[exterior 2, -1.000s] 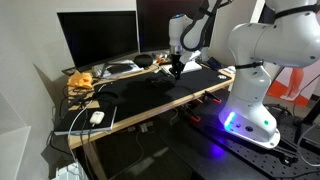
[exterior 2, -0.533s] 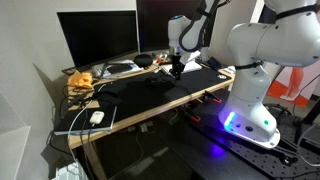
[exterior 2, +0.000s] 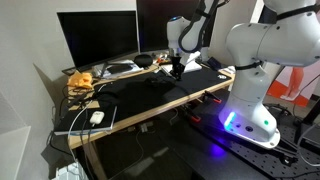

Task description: Pick the pen from the bottom right side of the table and place it on the black mat

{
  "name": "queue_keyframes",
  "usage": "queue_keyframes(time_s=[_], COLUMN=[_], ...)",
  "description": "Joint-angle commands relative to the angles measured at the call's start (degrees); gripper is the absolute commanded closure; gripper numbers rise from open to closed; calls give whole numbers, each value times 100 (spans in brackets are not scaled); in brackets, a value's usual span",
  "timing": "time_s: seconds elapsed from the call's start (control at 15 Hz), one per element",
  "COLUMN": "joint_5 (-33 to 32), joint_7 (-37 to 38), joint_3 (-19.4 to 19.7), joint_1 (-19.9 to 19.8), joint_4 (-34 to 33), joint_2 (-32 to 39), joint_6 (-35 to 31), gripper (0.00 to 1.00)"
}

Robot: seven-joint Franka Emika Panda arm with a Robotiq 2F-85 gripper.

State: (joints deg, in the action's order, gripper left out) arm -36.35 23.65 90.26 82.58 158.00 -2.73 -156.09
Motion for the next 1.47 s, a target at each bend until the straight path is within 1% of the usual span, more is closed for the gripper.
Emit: queue_keyframes(time_s=[0.0,0.73,0.8,0.87,0.93,1.0,1.2,1.4], joint_5=[143,-153,-208,-268,-333,-416,-760,-1278], joint_7=[-214,4,36,70,113,157,320,653], joint_3=[236,869,937,1007,1076,1161,1467,1891], joint_1=[250,765,828,892,961,1038,1314,1702], joint_4=[-13,-73,-83,-93,-107,-128,-211,-349], joint_2=[31,-101,-126,-156,-187,-232,-405,-695], joint_6=[187,643,710,769,827,900,1090,1266], gripper=[97,97,93,62,61,56,33,11])
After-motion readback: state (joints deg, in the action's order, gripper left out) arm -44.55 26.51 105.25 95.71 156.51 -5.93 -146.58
